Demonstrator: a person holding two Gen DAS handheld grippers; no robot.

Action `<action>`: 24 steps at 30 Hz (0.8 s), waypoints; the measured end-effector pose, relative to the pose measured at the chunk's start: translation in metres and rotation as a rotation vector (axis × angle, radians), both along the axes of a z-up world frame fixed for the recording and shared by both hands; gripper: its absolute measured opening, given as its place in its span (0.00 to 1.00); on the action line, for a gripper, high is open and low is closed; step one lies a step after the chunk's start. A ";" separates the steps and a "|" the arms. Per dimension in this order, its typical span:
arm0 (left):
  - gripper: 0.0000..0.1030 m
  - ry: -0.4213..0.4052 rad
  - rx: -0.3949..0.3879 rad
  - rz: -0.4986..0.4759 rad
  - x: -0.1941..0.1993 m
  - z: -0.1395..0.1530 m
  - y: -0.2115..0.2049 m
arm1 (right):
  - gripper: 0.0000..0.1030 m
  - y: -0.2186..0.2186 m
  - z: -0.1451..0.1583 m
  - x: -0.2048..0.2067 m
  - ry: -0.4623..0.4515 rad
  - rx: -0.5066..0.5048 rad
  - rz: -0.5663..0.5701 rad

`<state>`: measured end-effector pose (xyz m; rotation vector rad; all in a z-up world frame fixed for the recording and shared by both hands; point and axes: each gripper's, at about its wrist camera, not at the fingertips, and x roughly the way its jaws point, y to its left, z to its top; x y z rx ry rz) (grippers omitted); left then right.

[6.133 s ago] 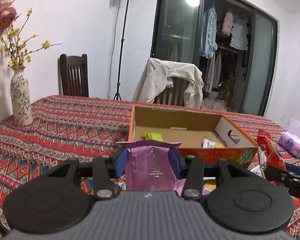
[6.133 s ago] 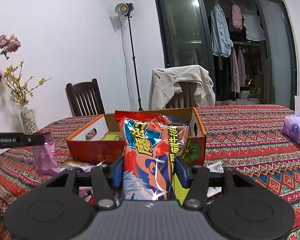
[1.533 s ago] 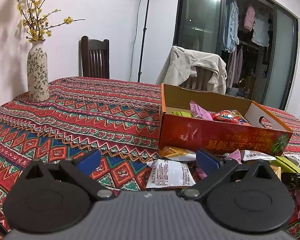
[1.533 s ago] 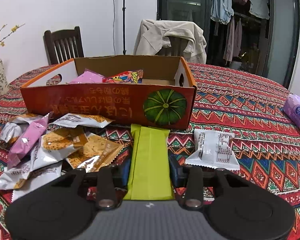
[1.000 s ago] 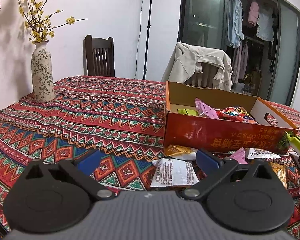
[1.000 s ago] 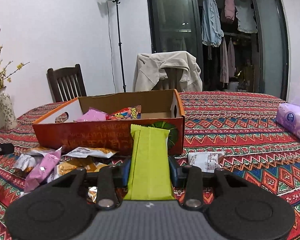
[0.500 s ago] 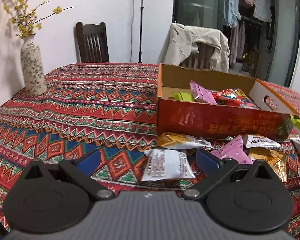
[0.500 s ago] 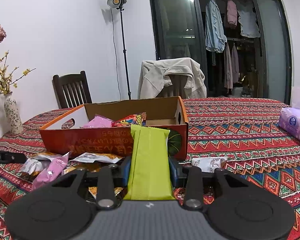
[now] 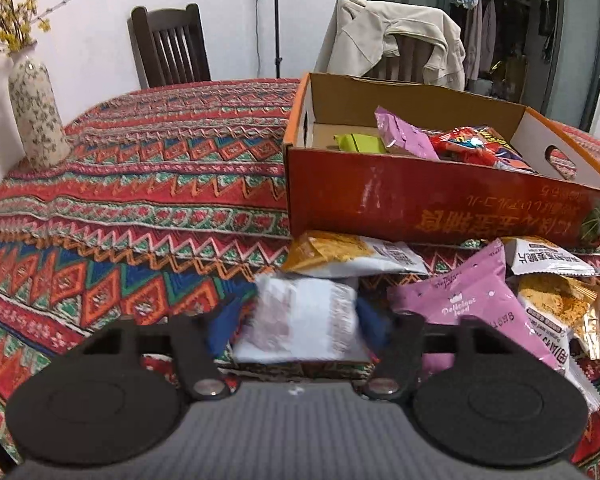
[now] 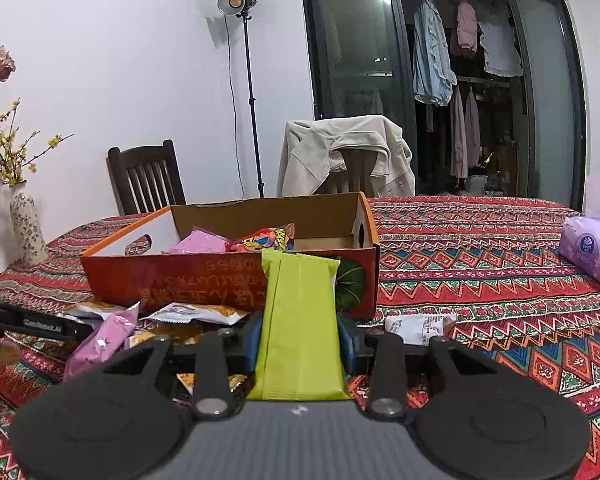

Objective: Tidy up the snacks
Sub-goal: 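Lift the green bar with the right gripper while the left gripper approaches a white packet, then grasp the white packet with the left gripper while the right carries the green bar to the box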

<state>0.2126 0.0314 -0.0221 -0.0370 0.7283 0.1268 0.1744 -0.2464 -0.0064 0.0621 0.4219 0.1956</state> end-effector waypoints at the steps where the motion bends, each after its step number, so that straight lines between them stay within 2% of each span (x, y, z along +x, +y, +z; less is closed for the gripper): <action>1: 0.53 -0.004 0.003 0.000 -0.001 0.000 0.000 | 0.36 0.000 0.000 0.000 0.001 0.001 0.000; 7: 0.46 -0.040 -0.018 -0.009 -0.015 0.004 0.004 | 0.36 0.000 -0.001 0.000 0.002 0.000 -0.001; 13: 0.46 -0.126 -0.010 -0.026 -0.042 0.017 0.006 | 0.36 0.000 -0.001 0.000 -0.004 -0.002 0.001; 18: 0.46 -0.212 -0.015 -0.035 -0.065 0.034 0.008 | 0.36 0.004 0.002 -0.005 -0.043 -0.013 0.017; 24: 0.46 -0.278 -0.029 -0.063 -0.072 0.049 0.007 | 0.36 0.006 0.012 -0.014 -0.076 -0.021 0.017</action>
